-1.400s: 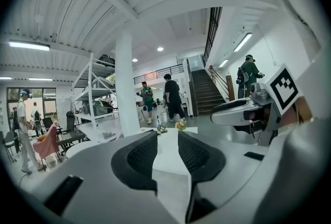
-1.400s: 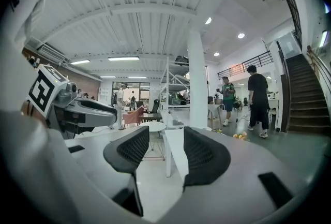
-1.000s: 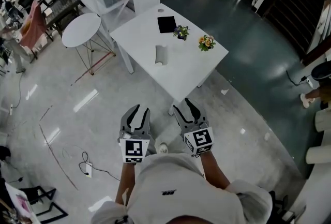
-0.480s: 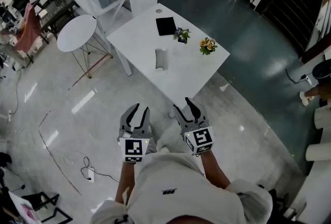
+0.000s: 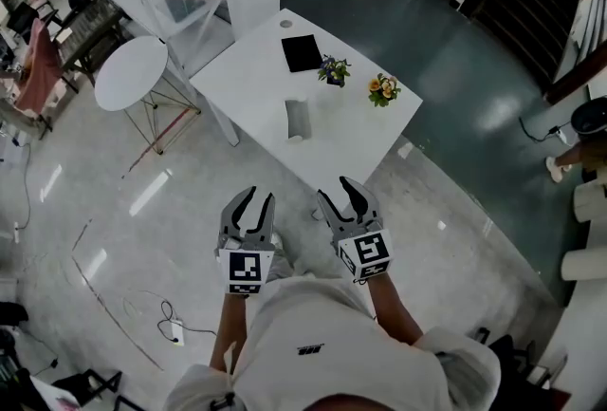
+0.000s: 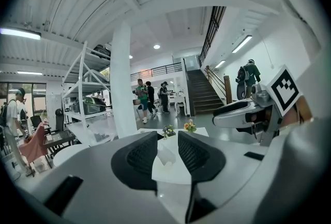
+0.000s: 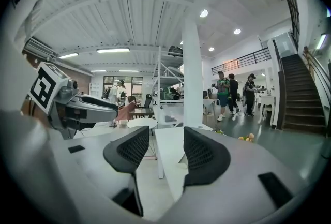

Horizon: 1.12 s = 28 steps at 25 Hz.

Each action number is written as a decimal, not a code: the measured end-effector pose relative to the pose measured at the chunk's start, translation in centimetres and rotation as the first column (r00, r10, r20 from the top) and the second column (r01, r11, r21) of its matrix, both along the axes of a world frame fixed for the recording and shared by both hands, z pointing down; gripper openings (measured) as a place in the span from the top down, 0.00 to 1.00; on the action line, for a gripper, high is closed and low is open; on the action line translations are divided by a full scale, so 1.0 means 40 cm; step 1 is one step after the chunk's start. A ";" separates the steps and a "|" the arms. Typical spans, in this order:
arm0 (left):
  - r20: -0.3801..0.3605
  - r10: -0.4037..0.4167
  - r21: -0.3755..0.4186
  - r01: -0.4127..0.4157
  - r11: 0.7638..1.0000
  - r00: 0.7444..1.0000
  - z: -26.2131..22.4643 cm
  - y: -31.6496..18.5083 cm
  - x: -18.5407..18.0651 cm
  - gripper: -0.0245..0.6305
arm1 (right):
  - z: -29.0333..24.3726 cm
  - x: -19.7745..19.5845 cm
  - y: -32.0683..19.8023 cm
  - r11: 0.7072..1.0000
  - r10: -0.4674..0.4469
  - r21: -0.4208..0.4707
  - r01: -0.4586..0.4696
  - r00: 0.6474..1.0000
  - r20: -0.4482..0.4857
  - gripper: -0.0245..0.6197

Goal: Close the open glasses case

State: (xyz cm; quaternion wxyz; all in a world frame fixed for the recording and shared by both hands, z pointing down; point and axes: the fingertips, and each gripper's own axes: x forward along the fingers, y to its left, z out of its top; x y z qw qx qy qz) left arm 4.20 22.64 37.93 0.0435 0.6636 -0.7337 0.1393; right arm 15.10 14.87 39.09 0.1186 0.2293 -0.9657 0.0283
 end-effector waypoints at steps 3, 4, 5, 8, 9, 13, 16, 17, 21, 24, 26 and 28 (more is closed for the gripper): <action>-0.006 0.023 -0.004 -0.023 1.000 1.000 0.005 -0.025 -0.040 0.75 | 0.003 -0.036 -0.020 1.000 0.023 -0.003 -0.023 1.000 -0.011 0.63; -0.007 0.031 -0.006 -0.031 0.999 0.999 0.009 -0.033 -0.053 0.75 | 0.006 -0.047 -0.026 0.999 0.031 -0.005 -0.031 0.999 -0.014 0.63; -0.009 0.039 -0.006 -0.039 0.999 0.999 0.010 -0.041 -0.066 0.75 | 0.009 -0.057 -0.032 0.999 0.040 -0.007 -0.040 0.999 -0.017 0.63; -0.015 0.062 -0.001 -0.062 0.998 0.998 0.008 -0.066 -0.105 0.75 | 0.011 -0.093 -0.053 0.998 0.066 -0.007 -0.066 0.998 -0.021 0.64; -0.014 0.070 -0.001 -0.070 0.998 0.997 0.008 -0.075 -0.120 0.75 | 0.011 -0.106 -0.059 0.997 0.073 -0.006 -0.073 0.997 -0.022 0.64; -0.011 0.098 -0.008 -0.099 0.995 0.995 0.016 -0.109 -0.173 0.75 | 0.017 -0.154 -0.082 0.995 0.097 -0.010 -0.097 0.995 -0.028 0.64; -0.018 0.118 -0.008 -0.118 0.993 0.993 0.023 -0.135 -0.210 0.75 | 0.023 -0.193 -0.104 0.994 0.112 -0.010 -0.112 0.993 -0.032 0.64; -0.019 0.125 -0.008 -0.125 0.992 0.992 0.026 -0.143 -0.223 0.75 | 0.025 -0.207 -0.110 0.993 0.117 -0.009 -0.118 0.993 -0.033 0.64; -0.022 0.149 -0.011 -0.149 0.989 0.989 0.035 -0.169 -0.262 0.75 | 0.028 -0.248 -0.129 0.991 0.135 -0.009 -0.135 0.990 -0.038 0.64; -0.027 0.158 -0.012 -0.158 0.987 0.987 0.043 -0.189 -0.283 0.75 | 0.037 -0.263 -0.140 0.989 0.144 -0.011 -0.145 0.988 -0.051 0.64; -0.034 0.162 -0.014 -0.162 0.987 0.986 0.051 -0.199 -0.293 0.75 | 0.048 -0.268 -0.147 0.988 0.153 -0.015 -0.154 0.986 -0.062 0.64; -0.041 0.167 -0.017 -0.168 0.986 0.985 0.059 -0.209 -0.300 0.75 | 0.057 -0.271 -0.155 0.986 0.161 -0.020 -0.163 0.984 -0.071 0.64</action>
